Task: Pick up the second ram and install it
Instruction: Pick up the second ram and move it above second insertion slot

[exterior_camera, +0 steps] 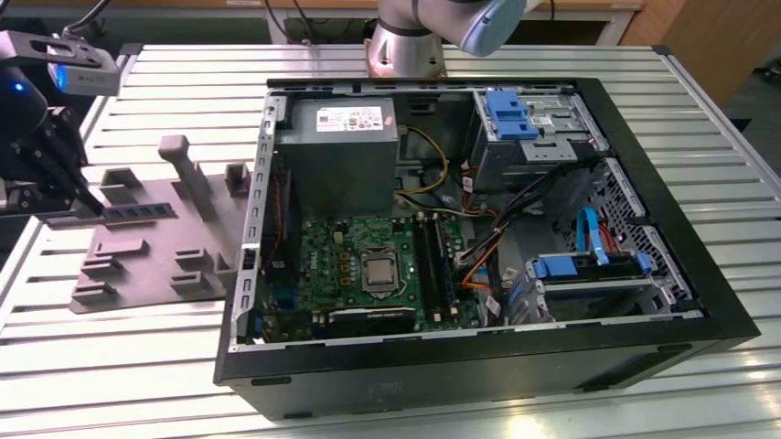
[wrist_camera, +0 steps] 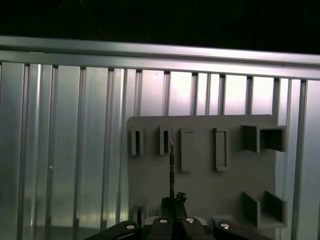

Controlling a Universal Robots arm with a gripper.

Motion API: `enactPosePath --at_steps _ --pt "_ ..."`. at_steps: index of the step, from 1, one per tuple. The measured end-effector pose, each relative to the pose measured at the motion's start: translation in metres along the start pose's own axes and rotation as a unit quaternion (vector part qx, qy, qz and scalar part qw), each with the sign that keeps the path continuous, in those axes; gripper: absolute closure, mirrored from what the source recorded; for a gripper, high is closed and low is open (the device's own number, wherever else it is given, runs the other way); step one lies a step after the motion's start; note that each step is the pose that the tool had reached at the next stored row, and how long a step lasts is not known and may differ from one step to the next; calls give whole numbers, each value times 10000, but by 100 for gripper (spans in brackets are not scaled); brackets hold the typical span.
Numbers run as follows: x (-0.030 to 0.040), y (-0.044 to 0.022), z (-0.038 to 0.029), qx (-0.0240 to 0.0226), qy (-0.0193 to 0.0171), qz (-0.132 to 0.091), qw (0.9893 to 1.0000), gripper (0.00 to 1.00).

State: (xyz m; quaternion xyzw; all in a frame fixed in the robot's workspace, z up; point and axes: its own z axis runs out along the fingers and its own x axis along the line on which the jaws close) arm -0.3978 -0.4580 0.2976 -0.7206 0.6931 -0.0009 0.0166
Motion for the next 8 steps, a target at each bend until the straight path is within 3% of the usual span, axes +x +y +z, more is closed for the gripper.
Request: enactPosePath --at_steps 8 --pt "-1 -2 -65 4 0 0 10000 88"
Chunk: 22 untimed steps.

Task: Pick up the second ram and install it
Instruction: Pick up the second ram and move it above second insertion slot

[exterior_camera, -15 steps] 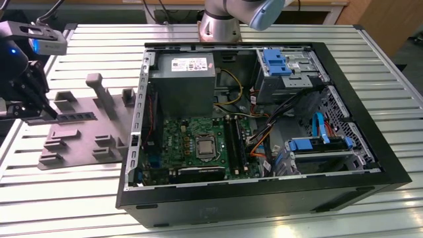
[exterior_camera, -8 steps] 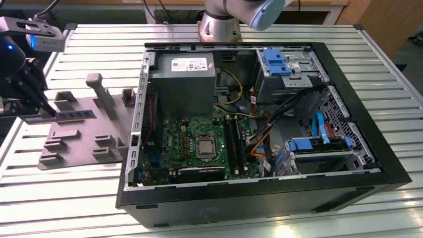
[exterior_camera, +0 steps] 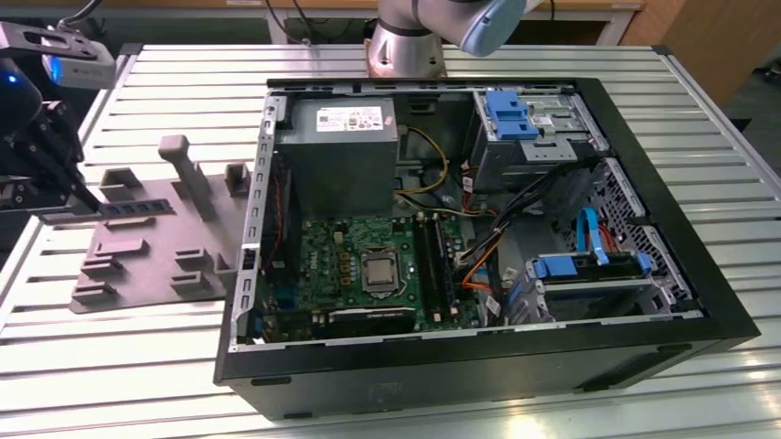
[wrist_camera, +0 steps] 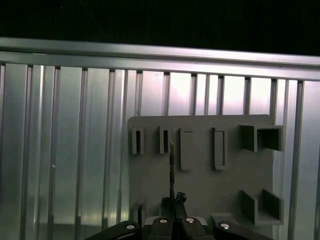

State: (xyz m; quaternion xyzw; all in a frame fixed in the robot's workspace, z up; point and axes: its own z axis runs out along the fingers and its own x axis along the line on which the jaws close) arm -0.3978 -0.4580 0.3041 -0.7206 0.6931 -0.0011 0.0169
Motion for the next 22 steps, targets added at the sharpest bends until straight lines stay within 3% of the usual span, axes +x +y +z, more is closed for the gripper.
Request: enactPosePath --at_steps 22 --pt "-4 -4 -156 7 0 0 10000 88"
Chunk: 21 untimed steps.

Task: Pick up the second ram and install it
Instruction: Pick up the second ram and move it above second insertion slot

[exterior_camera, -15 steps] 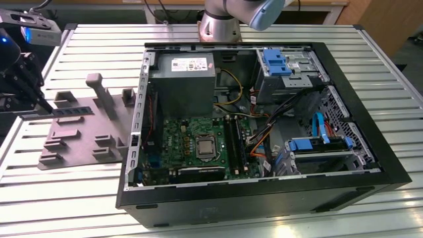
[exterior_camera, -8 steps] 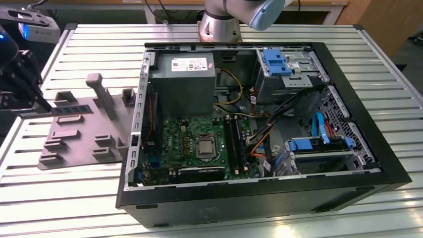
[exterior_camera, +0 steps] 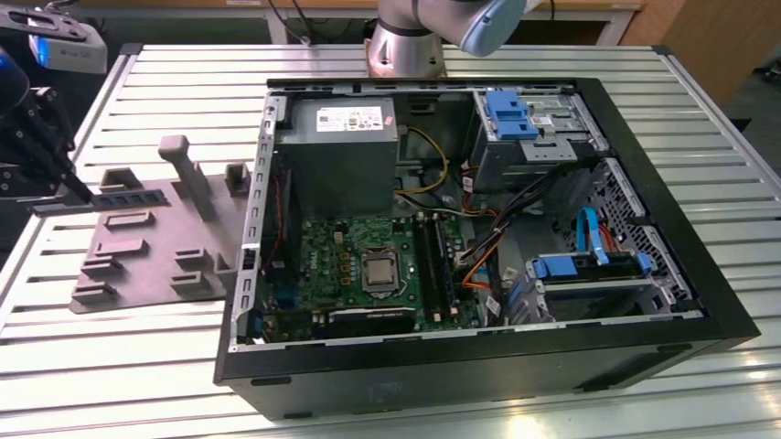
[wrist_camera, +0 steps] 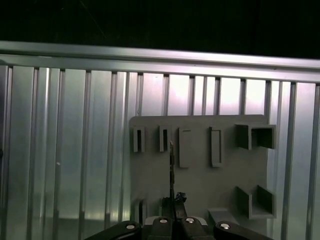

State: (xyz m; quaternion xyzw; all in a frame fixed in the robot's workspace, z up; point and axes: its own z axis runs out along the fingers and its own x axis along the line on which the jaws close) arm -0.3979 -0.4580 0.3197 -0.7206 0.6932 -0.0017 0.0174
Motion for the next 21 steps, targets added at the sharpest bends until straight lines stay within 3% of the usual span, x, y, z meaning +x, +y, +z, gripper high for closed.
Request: enactPosePath --at_steps 21 --pt "-5 -6 -189 18 0 -1 10000 88"
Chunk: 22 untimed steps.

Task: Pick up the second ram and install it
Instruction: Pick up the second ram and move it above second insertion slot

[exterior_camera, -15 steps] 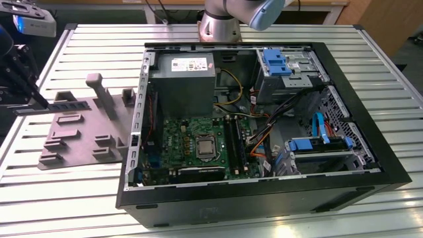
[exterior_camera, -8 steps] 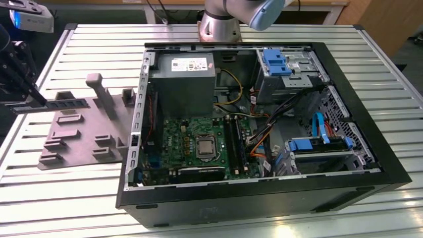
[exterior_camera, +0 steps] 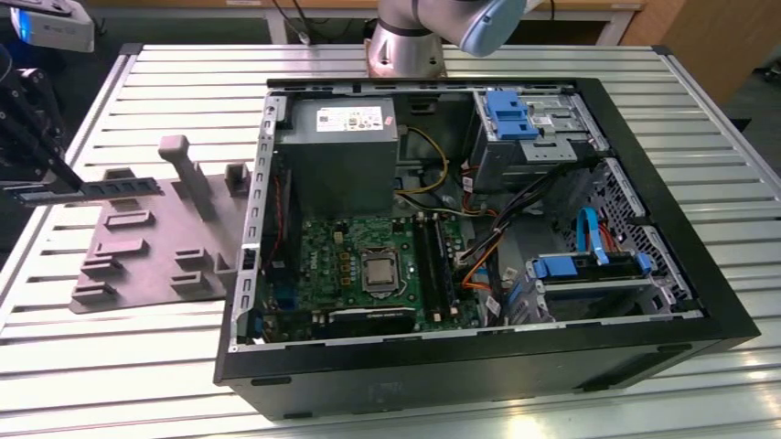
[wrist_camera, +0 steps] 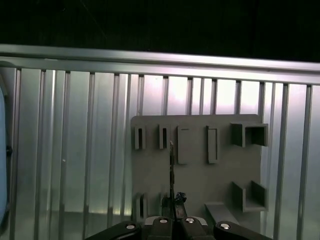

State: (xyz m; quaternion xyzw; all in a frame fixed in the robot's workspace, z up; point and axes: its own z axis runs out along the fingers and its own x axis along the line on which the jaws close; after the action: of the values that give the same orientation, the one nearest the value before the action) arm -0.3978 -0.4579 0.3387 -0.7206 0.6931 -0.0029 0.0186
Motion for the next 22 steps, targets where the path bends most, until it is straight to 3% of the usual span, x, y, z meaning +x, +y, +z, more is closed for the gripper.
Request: enactPosePath --at_steps 22 --pt "-13 -7 -219 31 1 -1 10000 88"
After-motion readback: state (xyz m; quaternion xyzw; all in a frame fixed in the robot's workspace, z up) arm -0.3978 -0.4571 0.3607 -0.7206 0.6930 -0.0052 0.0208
